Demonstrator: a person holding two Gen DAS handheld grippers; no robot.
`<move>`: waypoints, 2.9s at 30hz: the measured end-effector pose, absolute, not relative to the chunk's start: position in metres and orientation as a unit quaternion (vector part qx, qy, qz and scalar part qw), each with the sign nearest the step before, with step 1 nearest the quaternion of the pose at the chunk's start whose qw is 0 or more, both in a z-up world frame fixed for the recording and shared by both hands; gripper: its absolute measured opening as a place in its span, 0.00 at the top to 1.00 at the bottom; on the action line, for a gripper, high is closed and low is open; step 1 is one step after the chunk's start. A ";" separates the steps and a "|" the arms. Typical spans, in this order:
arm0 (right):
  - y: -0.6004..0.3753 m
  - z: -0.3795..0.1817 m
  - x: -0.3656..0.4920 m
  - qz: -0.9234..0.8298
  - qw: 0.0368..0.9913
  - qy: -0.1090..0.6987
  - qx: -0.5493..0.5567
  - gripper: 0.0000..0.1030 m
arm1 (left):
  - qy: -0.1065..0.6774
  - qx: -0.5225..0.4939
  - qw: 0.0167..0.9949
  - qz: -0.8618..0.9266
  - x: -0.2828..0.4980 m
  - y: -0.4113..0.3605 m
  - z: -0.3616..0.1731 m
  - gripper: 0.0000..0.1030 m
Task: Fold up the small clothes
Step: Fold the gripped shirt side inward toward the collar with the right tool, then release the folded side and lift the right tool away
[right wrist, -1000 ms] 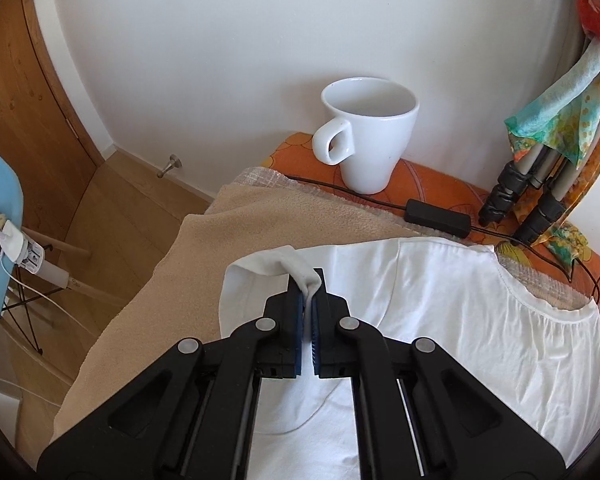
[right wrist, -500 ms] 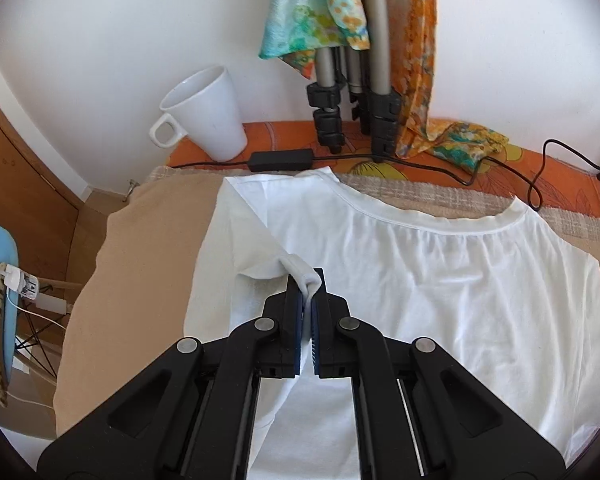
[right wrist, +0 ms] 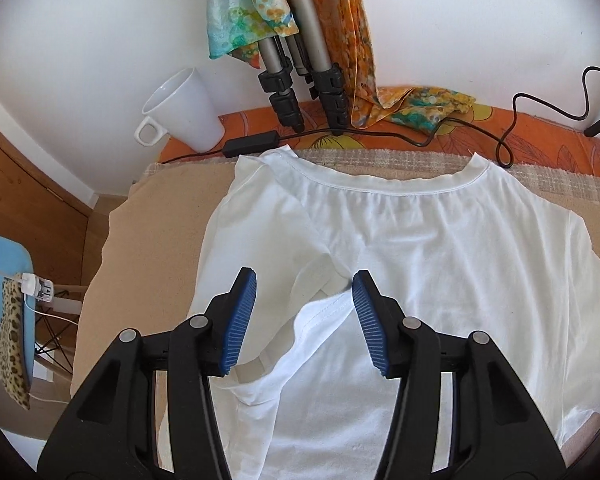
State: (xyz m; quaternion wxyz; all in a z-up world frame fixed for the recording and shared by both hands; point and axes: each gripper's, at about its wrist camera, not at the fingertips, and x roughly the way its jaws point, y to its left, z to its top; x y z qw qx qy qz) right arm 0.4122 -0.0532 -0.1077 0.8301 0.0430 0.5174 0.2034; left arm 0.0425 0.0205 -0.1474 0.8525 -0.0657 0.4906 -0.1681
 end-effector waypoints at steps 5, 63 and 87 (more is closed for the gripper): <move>-0.040 -0.123 0.423 0.172 0.832 0.527 0.024 0.50 | 0.495 -0.063 0.851 -0.166 0.044 0.019 -0.149 0.99; -0.151 -0.086 0.146 0.276 0.799 0.529 0.072 0.62 | 0.422 -0.075 0.889 -0.163 -0.040 0.080 -0.119 0.71; -0.108 -0.130 0.106 0.294 0.749 0.591 0.053 0.66 | 0.461 -0.135 0.871 -0.102 -0.009 0.111 -0.142 0.68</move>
